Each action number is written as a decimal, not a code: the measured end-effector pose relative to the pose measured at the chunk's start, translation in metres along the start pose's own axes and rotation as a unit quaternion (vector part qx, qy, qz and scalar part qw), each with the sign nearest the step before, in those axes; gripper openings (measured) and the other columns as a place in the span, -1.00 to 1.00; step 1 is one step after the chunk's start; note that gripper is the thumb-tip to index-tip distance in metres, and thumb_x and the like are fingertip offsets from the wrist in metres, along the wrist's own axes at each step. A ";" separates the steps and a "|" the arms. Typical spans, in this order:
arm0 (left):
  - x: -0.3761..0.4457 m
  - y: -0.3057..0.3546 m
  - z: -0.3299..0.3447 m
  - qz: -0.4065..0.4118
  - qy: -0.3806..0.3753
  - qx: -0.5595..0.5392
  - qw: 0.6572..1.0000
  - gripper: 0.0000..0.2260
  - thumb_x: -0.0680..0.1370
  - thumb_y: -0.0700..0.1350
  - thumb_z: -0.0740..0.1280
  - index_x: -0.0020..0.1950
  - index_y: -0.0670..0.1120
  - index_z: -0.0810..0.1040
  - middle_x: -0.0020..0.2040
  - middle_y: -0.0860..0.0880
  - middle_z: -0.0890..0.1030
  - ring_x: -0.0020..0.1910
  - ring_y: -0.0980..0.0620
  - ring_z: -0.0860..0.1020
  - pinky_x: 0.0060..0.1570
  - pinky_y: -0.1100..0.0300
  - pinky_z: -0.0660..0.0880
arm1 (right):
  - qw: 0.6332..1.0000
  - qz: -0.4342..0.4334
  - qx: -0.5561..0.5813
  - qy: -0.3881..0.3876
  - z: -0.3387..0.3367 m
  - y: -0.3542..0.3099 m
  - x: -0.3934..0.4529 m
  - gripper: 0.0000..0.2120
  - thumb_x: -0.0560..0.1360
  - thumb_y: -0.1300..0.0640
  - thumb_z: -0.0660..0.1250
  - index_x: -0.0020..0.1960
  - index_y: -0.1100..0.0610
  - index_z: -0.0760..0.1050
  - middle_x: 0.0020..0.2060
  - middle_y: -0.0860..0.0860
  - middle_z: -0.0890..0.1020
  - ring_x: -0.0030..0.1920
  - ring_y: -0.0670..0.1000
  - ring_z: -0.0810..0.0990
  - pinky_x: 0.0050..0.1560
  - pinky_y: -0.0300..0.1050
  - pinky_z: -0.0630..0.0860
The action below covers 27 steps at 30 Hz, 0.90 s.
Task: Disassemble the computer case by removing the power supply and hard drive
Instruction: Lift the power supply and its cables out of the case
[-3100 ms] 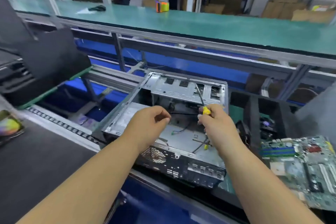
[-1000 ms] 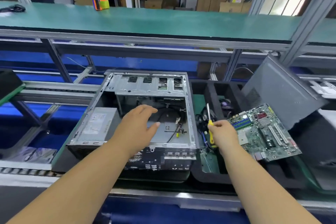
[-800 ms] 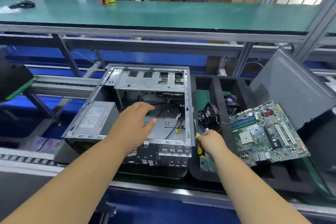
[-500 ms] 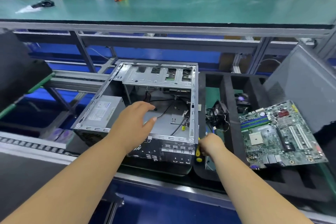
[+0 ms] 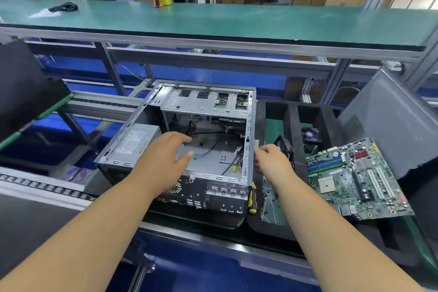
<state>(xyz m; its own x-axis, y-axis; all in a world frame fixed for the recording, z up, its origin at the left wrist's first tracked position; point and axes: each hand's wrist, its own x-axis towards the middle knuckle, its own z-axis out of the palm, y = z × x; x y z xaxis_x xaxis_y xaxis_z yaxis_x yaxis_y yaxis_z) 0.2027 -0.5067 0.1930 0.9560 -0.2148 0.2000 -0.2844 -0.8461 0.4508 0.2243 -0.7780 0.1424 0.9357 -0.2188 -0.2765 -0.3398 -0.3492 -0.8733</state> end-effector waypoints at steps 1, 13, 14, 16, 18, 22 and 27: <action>0.001 -0.005 -0.003 -0.003 0.008 0.010 1.000 -0.66 0.60 0.03 0.30 0.37 0.03 0.47 0.33 0.09 0.46 0.32 0.06 0.41 0.33 0.15 0.31 | 1.000 -0.009 0.002 -0.010 0.001 -0.011 -0.006 -0.78 0.56 -0.16 0.16 -0.10 -0.03 0.39 -0.27 -0.03 0.47 -0.25 0.07 0.44 -0.11 0.03 0.40; 0.017 -0.101 -0.030 -0.063 0.050 0.109 0.991 -0.59 0.56 0.11 0.33 0.31 -0.09 0.54 0.33 -0.08 0.51 0.32 -0.12 0.44 0.34 -0.06 0.33 | 0.998 0.020 -0.059 0.007 0.033 -0.041 -0.030 -0.28 0.55 0.28 0.22 0.59 -0.06 0.00 0.34 0.12 0.45 -0.52 -0.05 0.36 -0.58 -0.25 0.28; 0.019 -0.104 -0.030 -0.053 0.050 0.113 0.991 -0.59 0.55 0.12 0.33 0.31 -0.09 0.55 0.32 -0.08 0.52 0.32 -0.12 0.44 0.34 -0.07 0.33 | 0.998 0.021 -0.060 0.012 0.034 -0.041 -0.029 -0.27 0.54 0.30 0.20 0.59 -0.09 0.02 0.25 0.10 0.47 -0.53 -0.05 0.35 -0.60 -0.26 0.26; 0.023 -0.108 -0.028 -0.037 0.055 0.115 0.991 -0.58 0.55 0.14 0.33 0.30 -0.09 0.56 0.31 -0.08 0.53 0.32 -0.12 0.45 0.33 -0.09 0.36 | 0.997 0.024 -0.065 0.019 0.036 -0.043 -0.028 -0.26 0.51 0.33 0.18 0.57 -0.13 0.05 0.16 0.07 0.53 -0.47 0.00 0.35 -0.60 -0.28 0.25; 0.028 -0.113 -0.028 -0.030 0.063 0.110 0.991 -0.58 0.55 0.14 0.32 0.29 -0.09 0.57 0.30 -0.08 0.54 0.31 -0.12 0.46 0.31 -0.12 0.38 | 0.997 0.024 -0.066 0.026 0.039 -0.047 -0.026 -0.29 0.49 0.34 0.14 0.53 -0.16 0.13 -0.02 0.06 0.56 -0.42 0.04 0.34 -0.56 -0.24 0.24; 0.044 -0.130 -0.033 -0.025 0.058 0.110 0.992 -0.57 0.56 0.15 0.31 0.31 -0.09 0.55 0.32 -0.09 0.53 0.35 -0.11 0.43 0.34 -0.11 0.35 | 0.996 0.033 -0.073 0.038 0.053 -0.057 -0.014 -0.34 0.48 0.34 0.13 0.45 -0.20 0.21 -0.08 0.12 0.57 -0.35 0.07 0.36 -0.49 -0.19 0.28; 0.067 -0.154 -0.037 -0.023 0.051 0.107 0.993 -0.54 0.56 0.17 0.28 0.36 -0.06 0.51 0.36 -0.04 0.49 0.39 -0.06 0.38 0.38 -0.09 0.30 | 0.995 0.041 -0.078 0.042 0.071 -0.071 0.007 -0.33 0.49 0.32 0.13 0.49 -0.17 0.17 -0.02 0.13 0.58 -0.34 0.08 0.38 -0.51 -0.21 0.31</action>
<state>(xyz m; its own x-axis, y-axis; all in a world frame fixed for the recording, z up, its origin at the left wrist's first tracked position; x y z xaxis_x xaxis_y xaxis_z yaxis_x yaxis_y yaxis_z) 0.3083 -0.3729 0.1695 0.9523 -0.1318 0.2752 -0.2077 -0.9407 0.2682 0.2617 -0.6899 0.1745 0.8953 -0.3256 -0.3039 -0.4312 -0.4630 -0.7743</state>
